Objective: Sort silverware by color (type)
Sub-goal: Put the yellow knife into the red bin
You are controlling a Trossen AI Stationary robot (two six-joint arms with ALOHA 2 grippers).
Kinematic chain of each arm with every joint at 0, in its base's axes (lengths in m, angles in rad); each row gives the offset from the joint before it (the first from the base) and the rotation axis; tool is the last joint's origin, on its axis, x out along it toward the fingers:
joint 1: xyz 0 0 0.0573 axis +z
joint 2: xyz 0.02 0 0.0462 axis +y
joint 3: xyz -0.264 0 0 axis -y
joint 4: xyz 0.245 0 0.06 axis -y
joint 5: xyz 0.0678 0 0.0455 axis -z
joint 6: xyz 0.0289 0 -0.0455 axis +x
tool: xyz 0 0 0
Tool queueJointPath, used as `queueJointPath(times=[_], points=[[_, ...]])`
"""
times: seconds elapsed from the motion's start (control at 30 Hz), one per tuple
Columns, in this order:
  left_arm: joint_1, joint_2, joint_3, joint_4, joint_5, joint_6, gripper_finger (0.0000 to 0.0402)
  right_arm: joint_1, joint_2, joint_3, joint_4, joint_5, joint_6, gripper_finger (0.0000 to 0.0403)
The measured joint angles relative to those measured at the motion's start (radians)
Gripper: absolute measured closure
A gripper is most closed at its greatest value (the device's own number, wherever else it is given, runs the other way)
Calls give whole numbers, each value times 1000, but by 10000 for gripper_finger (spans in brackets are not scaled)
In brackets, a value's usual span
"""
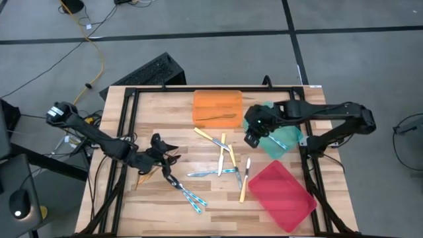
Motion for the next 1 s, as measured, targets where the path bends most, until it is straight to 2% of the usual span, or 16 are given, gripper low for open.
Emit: queueJointPath(times=[0.2, 0.37, 0.47, 0.6, 0.7, 0.87, 1.0], points=[[-33, 0, -83, 162, 5, 42, 218, 152, 0, 118, 6, 11, 8, 241], [-21, -1, -141, 343, 17, 90, 218, 291, 0, 168, 3, 137, 9, 241], [11, -1, -142, 395, 67, 116, 218, 358, 0, 184, 3, 200, 10, 241], [79, -2, -142, 466, 182, 159, 218, 425, 0, 187, -6, 257, -1, 241], [166, -8, -141, 528, 294, 218, 218, 451, 0, 186, -38, 361, -36, 241], [411, -30, -118, 535, 544, 288, 218, 420, 0, 186, -57, 557, -110, 241], [632, -33, -100, 534, 767, 328, 218, 339, -4, 186, -54, 569, -195, 241]])
